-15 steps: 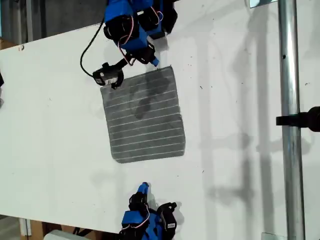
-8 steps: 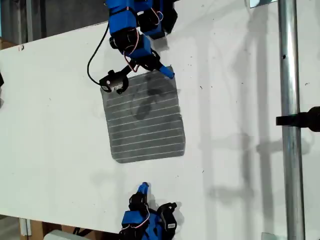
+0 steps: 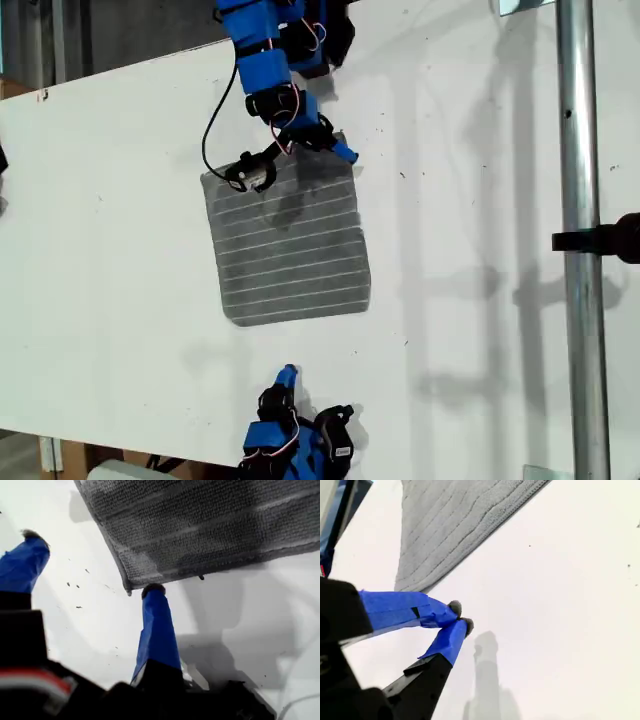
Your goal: Grasp corners of a towel and fold twice.
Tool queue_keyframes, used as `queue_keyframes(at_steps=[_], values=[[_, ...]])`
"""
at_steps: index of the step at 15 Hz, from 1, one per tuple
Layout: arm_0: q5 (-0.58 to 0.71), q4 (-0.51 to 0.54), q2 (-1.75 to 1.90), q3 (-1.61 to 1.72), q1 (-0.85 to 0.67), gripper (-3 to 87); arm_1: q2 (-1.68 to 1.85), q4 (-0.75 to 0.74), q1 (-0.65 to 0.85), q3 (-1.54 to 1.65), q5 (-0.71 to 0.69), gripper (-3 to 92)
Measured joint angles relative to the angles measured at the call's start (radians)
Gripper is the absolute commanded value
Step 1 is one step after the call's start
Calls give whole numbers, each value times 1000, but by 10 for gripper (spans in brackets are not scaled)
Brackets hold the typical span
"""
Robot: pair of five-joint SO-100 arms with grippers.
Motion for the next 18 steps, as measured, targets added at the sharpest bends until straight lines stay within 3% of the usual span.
queue_keyframes(at_steps=[2,4,5,9,12,14,16,18], values=[[0,0,0,0,0,4,-46,-60,46,25,-35,302],[-3,0,0,0,0,4,-54,-91,109,26,-87,49],[-3,0,0,0,0,4,-54,-97,156,26,-115,-2],[-3,0,0,0,0,3,-71,-40,264,-23,-166,-2],[-3,0,0,0,0,3,-84,252,192,-341,-92,-2],[-3,0,0,0,0,4,-41,334,146,-517,11,-2],[-3,0,0,0,0,4,58,325,137,-572,149,-2],[-3,0,0,0,0,3,198,209,158,-558,253,-2]])
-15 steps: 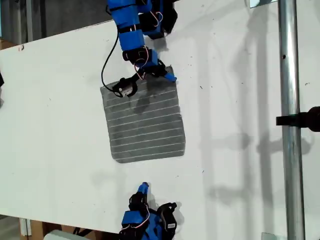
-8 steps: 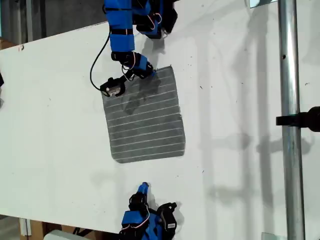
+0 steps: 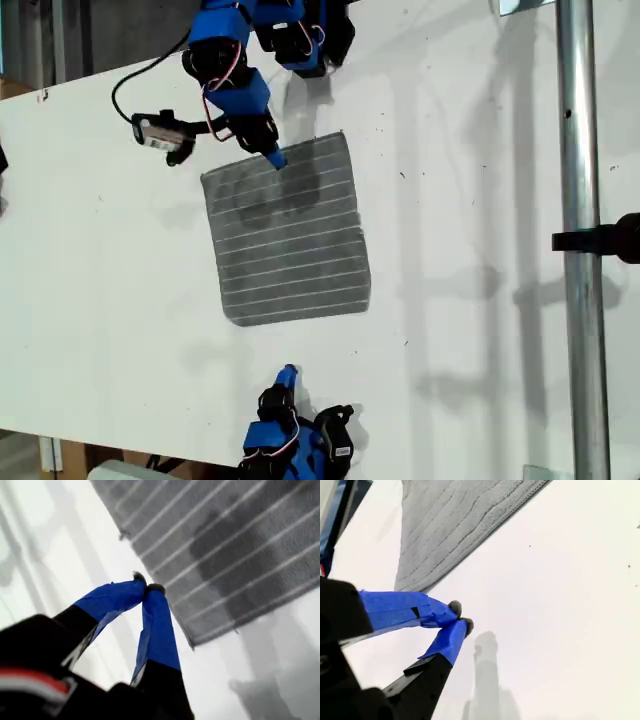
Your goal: Grasp corners of a towel and fold twice.
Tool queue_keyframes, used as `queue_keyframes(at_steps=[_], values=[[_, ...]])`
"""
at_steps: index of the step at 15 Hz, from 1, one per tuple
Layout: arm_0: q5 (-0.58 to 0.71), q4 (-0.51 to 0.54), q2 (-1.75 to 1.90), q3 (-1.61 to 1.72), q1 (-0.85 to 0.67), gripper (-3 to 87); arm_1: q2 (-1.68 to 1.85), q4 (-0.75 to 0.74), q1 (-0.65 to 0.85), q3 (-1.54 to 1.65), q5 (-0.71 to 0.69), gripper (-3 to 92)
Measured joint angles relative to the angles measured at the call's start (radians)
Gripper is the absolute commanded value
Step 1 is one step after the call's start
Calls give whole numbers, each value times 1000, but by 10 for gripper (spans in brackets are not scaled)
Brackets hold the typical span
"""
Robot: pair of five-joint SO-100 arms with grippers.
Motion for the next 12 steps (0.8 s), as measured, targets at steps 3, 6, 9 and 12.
queue_keyframes(at_steps=[3,6,9,12], values=[[0,0,0,0,0,2,41,-63,6,32,5,-2],[0,0,0,0,0,3,-230,146,-92,-97,-250,-2],[0,0,0,0,0,3,-290,272,-140,-107,-299,455],[0,0,0,0,0,3,-279,291,-158,-98,-313,450]])
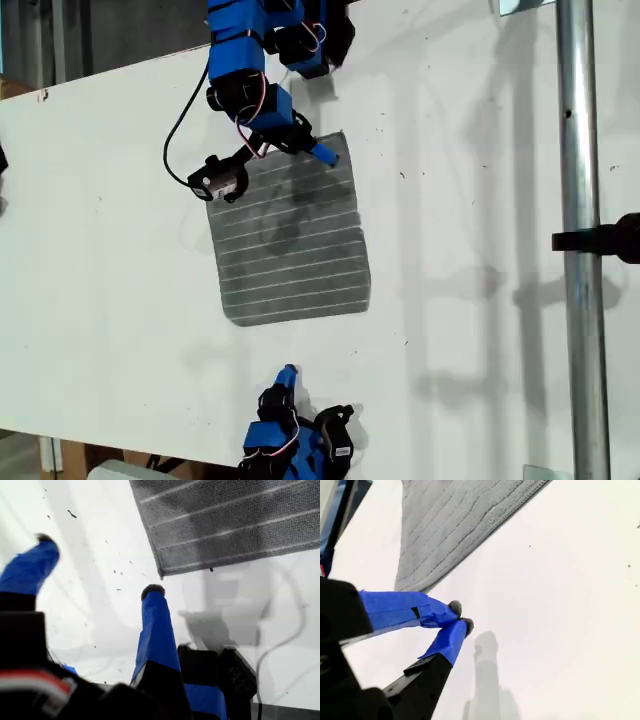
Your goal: Grasp corners of a towel and fold twice.
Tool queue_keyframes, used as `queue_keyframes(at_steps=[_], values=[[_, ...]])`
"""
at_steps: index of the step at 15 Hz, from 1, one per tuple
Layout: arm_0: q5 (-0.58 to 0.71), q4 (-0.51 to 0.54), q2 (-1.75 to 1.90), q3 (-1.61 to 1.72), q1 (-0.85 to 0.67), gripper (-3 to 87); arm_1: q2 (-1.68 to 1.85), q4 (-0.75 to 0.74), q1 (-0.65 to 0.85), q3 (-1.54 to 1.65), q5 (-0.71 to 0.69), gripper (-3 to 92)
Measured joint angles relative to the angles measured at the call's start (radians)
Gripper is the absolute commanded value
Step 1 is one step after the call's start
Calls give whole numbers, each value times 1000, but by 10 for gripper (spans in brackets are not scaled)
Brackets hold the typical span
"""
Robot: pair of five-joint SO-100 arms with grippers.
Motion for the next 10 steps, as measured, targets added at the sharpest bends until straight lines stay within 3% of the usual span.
queue_keyframes(at_steps=[4,10], values=[[0,0,0,0,0,3,25,-95,5,245,87,454],[0,0,0,0,0,3,3,-479,29,635,178,430]])
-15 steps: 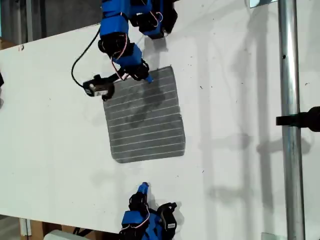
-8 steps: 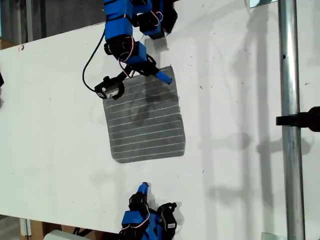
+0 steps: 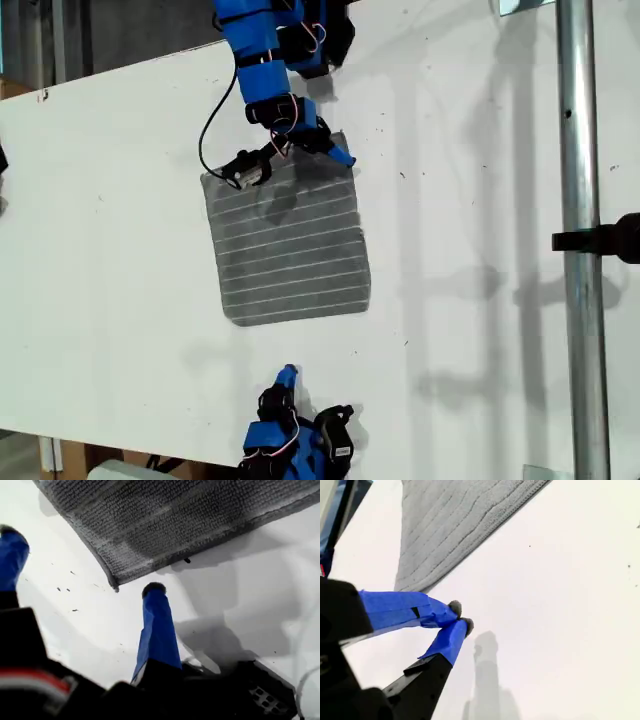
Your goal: Grasp corners of a towel and fold twice.
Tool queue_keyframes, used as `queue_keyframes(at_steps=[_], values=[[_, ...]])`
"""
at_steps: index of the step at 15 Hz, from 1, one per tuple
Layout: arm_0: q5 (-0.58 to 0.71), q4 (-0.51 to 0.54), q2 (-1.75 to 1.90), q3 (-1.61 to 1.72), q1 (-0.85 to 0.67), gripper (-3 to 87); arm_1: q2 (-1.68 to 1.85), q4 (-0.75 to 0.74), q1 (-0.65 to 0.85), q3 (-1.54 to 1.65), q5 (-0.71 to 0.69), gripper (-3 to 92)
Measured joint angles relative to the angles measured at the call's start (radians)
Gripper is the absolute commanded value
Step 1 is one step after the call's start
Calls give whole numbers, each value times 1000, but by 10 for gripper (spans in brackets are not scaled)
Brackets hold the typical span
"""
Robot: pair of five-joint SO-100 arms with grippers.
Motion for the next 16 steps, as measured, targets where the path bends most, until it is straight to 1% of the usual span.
queue_keyframes(at_steps=[1,2,3,4,6,7,8,9,10,13,14,16], values=[[0,0,0,0,0,3,-40,-48,6,2,-3,410],[0,0,0,0,0,3,-67,-60,20,3,-8,382],[0,0,0,0,0,2,-78,-83,44,2,-20,333],[0,0,0,0,0,2,-97,-80,75,2,-31,317],[0,0,0,0,0,2,-129,-89,117,2,-35,250],[0,0,0,0,0,2,-140,-89,117,2,-35,179],[0,0,0,0,0,2,-153,-98,115,0,-35,81],[0,0,0,0,0,2,-163,-100,107,-9,-35,53],[0,0,0,0,0,1,-178,-100,91,-29,-35,-1],[-8,0,0,0,0,-8,-206,-104,61,-57,-34,-1],[-21,0,0,-6,9,-26,-210,-106,52,-58,-34,-1],[-72,-23,0,-34,83,-30,-213,-106,52,-61,-34,-1]])
